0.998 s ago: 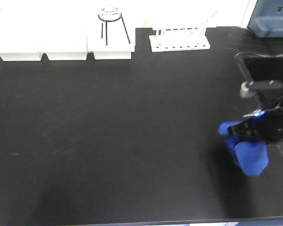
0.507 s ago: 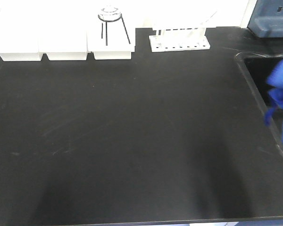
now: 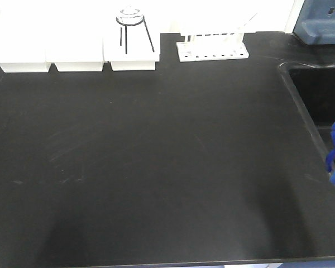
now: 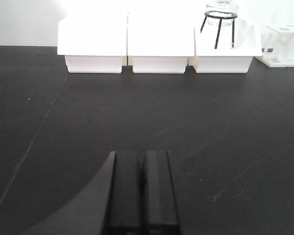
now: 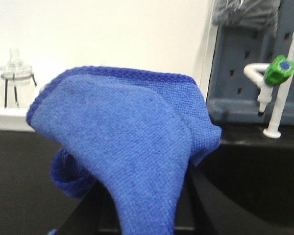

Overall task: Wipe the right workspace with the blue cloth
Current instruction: 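Lift the blue cloth with the right gripper, then hold the cloth in the right gripper while the base drives to another counter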

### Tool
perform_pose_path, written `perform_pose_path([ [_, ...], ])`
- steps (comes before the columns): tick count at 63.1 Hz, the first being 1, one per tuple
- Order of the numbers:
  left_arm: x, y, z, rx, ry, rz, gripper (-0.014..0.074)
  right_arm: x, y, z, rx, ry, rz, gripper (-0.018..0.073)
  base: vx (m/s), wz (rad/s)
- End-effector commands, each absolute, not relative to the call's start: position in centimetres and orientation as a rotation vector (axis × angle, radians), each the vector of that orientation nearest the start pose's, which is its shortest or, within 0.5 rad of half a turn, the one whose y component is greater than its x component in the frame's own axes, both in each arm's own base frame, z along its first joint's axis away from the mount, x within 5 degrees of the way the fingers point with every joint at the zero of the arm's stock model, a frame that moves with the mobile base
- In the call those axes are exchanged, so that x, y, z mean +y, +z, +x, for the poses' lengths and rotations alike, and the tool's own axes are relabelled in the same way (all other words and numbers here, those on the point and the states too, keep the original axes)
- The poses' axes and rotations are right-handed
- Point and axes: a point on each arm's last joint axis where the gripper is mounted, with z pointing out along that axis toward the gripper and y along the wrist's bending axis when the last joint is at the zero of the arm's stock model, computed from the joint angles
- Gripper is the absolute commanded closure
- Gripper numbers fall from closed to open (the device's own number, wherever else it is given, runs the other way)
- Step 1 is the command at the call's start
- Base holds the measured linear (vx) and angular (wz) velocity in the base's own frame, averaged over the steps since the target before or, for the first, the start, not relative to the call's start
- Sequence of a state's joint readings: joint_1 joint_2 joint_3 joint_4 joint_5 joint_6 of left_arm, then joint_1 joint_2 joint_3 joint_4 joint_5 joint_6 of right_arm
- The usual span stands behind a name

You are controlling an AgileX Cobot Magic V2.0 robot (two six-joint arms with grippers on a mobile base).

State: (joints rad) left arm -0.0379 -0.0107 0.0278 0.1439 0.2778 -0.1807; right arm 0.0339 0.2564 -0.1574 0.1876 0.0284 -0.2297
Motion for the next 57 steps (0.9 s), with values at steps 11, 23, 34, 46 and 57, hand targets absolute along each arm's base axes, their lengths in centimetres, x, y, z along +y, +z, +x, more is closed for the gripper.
perform_pose_path([
  [11,0.02,17.71,5.59,1.712,-0.042,-0.025,0.0602,0.12,26.60,7.96,1.489,-0.026,-0.049,0.0559,0.00,0.00],
  [23,0.02,17.71,5.59,1.712,-0.042,-0.025,0.0602,0.12,26.60,7.96,1.489,-0.026,-0.049,0.0559,0.00,0.00],
  [34,0.02,17.71,5.59,1.712,-0.042,-0.025,0.0602,0.12,26.60,7.96,1.489,-0.026,-0.049,0.0559,0.00,0.00],
  [46,0.02,17.71,5.59,1.712,-0.042,-0.025,0.0602,0.12,26.59,7.96,1.490,-0.026,-0.049,0.0559,0.00,0.01],
  [57,0.02,17.71,5.59,1.712,-0.042,-0.025,0.0602,0.12,26.59,7.96,1.490,-0.026,-0.049,0.0559,-0.05,0.02],
])
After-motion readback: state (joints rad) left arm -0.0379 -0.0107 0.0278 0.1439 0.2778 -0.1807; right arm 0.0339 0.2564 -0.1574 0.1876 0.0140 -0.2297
